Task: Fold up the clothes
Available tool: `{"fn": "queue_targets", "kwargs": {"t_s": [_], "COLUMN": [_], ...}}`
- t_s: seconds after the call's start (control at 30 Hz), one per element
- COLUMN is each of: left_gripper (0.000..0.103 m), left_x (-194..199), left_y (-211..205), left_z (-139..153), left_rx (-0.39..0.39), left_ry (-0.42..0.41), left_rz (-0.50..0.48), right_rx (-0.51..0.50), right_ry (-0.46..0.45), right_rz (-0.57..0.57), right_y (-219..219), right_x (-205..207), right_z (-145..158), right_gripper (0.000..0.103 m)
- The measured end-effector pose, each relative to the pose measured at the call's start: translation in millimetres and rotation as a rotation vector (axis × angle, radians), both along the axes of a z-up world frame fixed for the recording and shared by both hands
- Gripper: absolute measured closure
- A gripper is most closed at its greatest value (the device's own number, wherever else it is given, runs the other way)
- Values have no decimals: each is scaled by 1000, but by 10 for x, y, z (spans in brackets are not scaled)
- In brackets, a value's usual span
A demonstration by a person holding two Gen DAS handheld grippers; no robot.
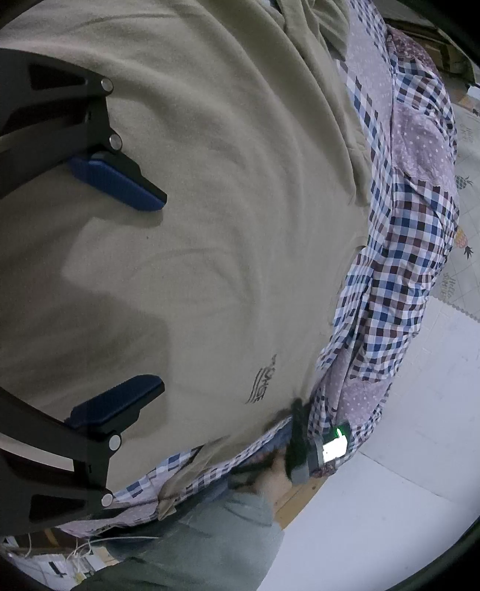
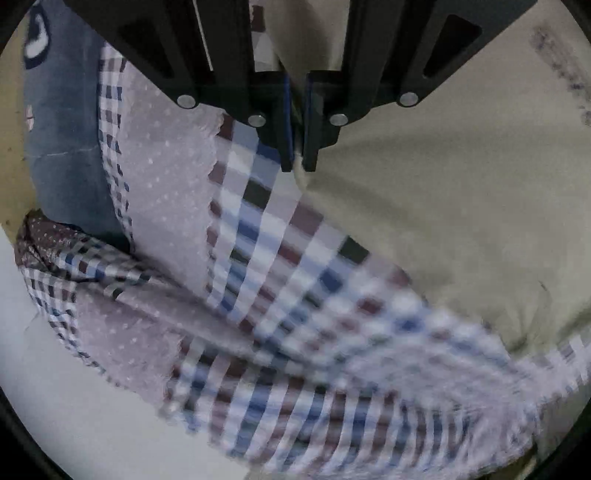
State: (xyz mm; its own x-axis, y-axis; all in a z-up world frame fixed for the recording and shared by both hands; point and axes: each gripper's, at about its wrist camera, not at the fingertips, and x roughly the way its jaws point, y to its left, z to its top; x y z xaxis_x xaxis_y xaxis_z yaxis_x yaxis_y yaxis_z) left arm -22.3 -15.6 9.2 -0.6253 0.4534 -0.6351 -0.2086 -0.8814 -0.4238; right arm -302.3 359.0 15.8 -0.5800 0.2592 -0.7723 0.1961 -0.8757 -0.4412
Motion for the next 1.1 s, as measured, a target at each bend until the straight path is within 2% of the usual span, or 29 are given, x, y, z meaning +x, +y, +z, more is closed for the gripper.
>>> {"fn": "queue_targets", "kwargs": {"t_s": [0.07, 0.1, 0.13, 0.17, 0.2, 0.3, 0.47, 0.6, 0.67, 0.77, 0.9, 1.0, 1.03, 1.1], "left_gripper": [10, 10, 9, 9, 9, 9, 9, 9, 9, 9, 9, 9, 9, 9], "left_x": [-1, -3, -7, -11, -17, -20, -19, -21, -19, 3, 146, 226, 236, 205], "left_y": [6, 10, 12, 14, 16, 33, 75, 76, 39, -74, -375, -860, -1059, -1493], "left_z": [0, -1, -2, -2, -2, -2, 6, 32, 75, 244, 736, 1007, 1058, 1047], "left_rx": [-1, -1, -2, -3, -3, -9, -34, -41, -16, 57, 59, 38, 36, 60], "left_ry": [-1, -1, -2, -2, -3, -5, -15, -25, -36, -38, 138, 246, 261, 235], "left_rz": [-1, -2, -4, -4, -5, -4, -4, -2, 5, 9, 43, 145, 192, 291], "right_rx": [61, 69, 88, 107, 126, 121, -116, -254, -296, -270, -276, -321, -333, -348], "right_ry": [-59, -43, -15, 13, 41, 111, 182, 197, 185, 163, 123, 109, 103, 92], "right_rz": [-44, -57, -95, -135, -175, -295, -378, -371, -345, -269, -154, -73, -41, 23], "right_y": [-37, -43, -16, 13, 42, 264, 512, 338, 122, -316, -974, -1477, -1658, -2012], "right_x": [-104, -98, -85, -72, -59, 104, 685, 1256, 1542, 1814, 2053, 2163, 2190, 2226], "right_z": [-268, -279, -242, -203, -164, 101, 551, 665, 660, 585, 524, 568, 587, 633], "right_gripper": [90, 73, 48, 39, 35, 34, 31, 30, 30, 30, 30, 30, 29, 29]}}
